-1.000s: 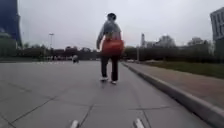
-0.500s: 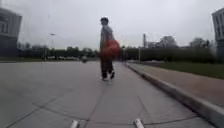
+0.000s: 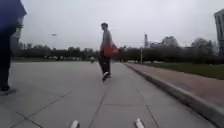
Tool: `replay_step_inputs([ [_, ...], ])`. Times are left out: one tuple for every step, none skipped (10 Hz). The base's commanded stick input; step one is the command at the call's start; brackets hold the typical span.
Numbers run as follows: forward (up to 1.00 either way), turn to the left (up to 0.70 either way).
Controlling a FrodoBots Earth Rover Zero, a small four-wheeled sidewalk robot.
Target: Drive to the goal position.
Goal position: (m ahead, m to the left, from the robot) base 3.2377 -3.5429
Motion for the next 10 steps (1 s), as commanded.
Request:
replay_step_inputs([
  [0.70, 0.00],
  [0.70, 0.00],
  [0.70, 0.00],
  [0.70, 0.00],
  [0.70, 0.00],
  [0.70, 0.00],
  [0.70, 0.00],
  [0.70, 0.00],
  [0.70, 0.00],
  [0.70, -0.10],
])
